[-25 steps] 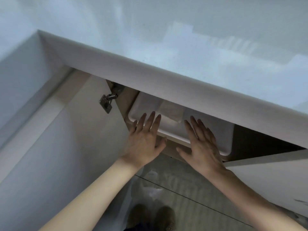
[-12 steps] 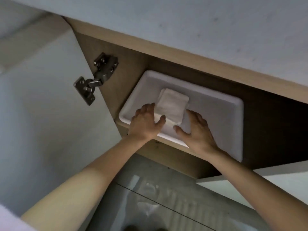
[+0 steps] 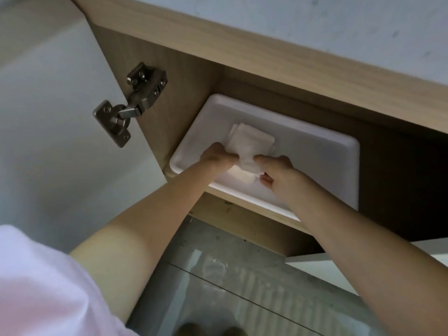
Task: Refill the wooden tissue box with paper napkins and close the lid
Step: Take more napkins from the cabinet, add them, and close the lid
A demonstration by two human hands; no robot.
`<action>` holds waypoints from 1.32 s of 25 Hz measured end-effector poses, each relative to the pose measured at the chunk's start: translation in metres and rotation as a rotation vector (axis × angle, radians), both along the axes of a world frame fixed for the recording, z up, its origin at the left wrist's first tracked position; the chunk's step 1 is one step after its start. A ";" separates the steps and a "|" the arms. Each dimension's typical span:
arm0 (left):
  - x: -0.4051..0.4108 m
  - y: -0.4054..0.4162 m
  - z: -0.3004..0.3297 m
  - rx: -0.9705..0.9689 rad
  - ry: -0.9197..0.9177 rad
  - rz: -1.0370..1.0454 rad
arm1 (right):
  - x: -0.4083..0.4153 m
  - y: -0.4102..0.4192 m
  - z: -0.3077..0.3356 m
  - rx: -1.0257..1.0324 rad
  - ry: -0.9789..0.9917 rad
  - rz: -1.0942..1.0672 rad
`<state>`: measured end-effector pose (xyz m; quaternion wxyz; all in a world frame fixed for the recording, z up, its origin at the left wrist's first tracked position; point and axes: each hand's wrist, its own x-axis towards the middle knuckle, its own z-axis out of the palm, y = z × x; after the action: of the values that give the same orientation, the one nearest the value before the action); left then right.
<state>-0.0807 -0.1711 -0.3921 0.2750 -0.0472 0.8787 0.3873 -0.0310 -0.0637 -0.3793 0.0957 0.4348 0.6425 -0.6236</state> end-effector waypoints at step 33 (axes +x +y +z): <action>0.197 -0.106 0.211 0.563 -0.366 0.330 | 0.200 -0.071 0.204 -0.300 0.044 0.171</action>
<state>0.1162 -0.2767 -0.1812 0.3636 -0.1792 0.6547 0.6380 0.1686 -0.1342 -0.1754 0.1984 0.3455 0.5789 -0.7115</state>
